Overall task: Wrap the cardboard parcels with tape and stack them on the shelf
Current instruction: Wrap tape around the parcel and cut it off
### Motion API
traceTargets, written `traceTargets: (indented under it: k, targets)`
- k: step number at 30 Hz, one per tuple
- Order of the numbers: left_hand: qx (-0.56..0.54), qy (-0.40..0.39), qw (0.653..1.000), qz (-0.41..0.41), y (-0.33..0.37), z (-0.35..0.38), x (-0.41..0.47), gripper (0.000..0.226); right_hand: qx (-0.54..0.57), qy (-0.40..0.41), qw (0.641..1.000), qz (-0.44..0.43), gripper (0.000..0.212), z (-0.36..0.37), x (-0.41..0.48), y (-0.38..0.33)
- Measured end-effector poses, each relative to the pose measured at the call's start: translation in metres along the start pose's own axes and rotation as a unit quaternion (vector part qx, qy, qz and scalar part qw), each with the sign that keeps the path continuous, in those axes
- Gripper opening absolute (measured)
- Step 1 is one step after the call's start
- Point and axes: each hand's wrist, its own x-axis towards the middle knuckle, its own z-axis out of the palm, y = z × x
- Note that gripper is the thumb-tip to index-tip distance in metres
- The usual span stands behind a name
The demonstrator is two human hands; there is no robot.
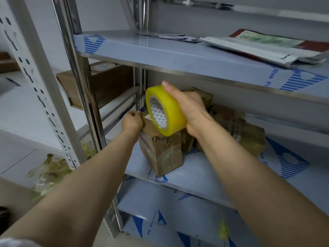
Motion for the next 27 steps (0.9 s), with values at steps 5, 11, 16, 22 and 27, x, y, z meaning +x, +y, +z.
traceTargets:
  k: [5, 11, 16, 22, 27]
  targets:
    - [-0.002, -0.013, 1.0, 0.01, 0.002, 0.002, -0.003, 0.018, -0.055, -0.06, 0.997, 0.013, 0.022, -0.035, -0.042, -0.009]
    - [-0.003, -0.008, 1.0, 0.007, 0.003, 0.006, -0.003, 0.017, -0.108, -0.066, 0.991, 0.052, 0.062, -0.069, -0.094, 0.009]
    - [0.008, -0.004, 1.0, 0.014, 0.004, 0.008, -0.005, 0.015, -0.119, -0.012, 0.991, 0.058, 0.059, -0.08, -0.118, 0.043]
    - [0.036, -0.014, 0.999, 0.017, 0.007, 0.004, -0.005, 0.025, -0.079, 0.026, 0.996, 0.025, 0.066, -0.078, -0.113, 0.074]
    - [0.037, -0.059, 0.997, 0.026, 0.007, 0.003, -0.007, 0.03, -0.096, 0.045, 0.994, 0.031, 0.054, -0.08, -0.114, 0.101]
